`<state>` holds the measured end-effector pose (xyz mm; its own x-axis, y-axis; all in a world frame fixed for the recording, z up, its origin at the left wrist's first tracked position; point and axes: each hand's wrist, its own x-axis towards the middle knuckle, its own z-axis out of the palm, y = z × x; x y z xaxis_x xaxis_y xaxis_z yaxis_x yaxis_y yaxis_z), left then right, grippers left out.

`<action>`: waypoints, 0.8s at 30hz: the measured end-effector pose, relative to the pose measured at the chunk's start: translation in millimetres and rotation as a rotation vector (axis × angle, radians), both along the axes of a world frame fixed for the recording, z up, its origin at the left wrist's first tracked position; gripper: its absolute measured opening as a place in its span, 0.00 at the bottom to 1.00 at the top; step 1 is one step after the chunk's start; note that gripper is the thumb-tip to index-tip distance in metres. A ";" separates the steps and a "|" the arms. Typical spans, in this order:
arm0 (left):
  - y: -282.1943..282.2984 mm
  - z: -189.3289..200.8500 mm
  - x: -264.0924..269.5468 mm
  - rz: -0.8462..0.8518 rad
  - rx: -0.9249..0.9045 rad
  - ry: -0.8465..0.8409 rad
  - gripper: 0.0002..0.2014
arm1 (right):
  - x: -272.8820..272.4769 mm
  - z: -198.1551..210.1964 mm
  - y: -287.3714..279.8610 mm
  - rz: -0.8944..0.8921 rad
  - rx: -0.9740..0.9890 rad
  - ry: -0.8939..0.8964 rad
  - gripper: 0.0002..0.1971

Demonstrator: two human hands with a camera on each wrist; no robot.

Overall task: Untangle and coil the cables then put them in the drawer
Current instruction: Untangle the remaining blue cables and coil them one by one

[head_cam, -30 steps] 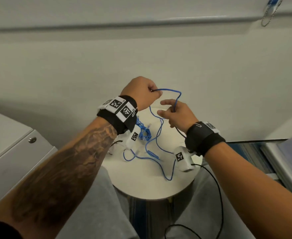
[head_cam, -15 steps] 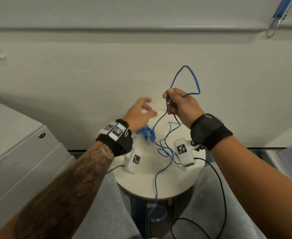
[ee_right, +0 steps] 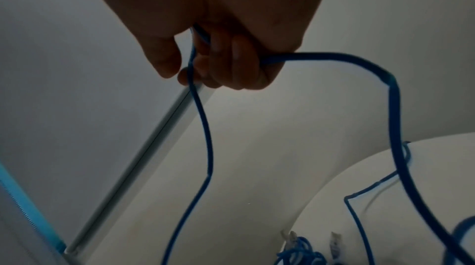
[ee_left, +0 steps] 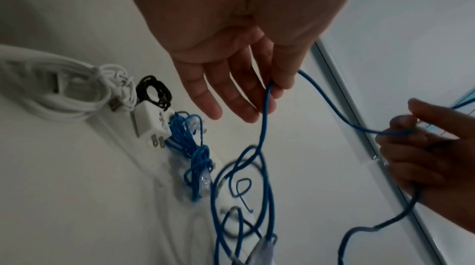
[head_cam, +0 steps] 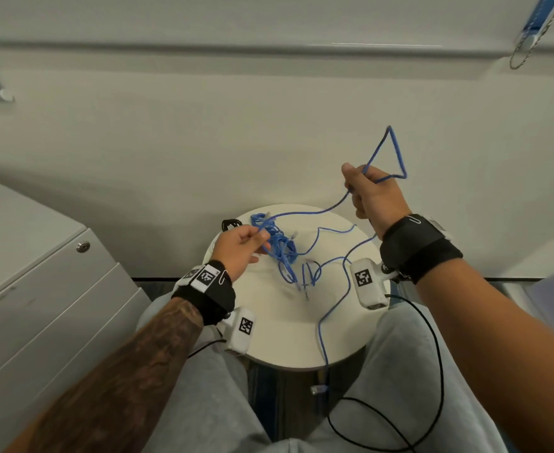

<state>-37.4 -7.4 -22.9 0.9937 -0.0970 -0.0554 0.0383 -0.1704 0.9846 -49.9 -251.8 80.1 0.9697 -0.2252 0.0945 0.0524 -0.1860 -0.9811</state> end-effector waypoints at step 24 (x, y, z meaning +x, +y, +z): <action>-29.2 7.0 -2.1 -0.290 0.228 -0.149 0.05 | -23.4 27.7 38.3 0.444 -0.330 0.055 0.11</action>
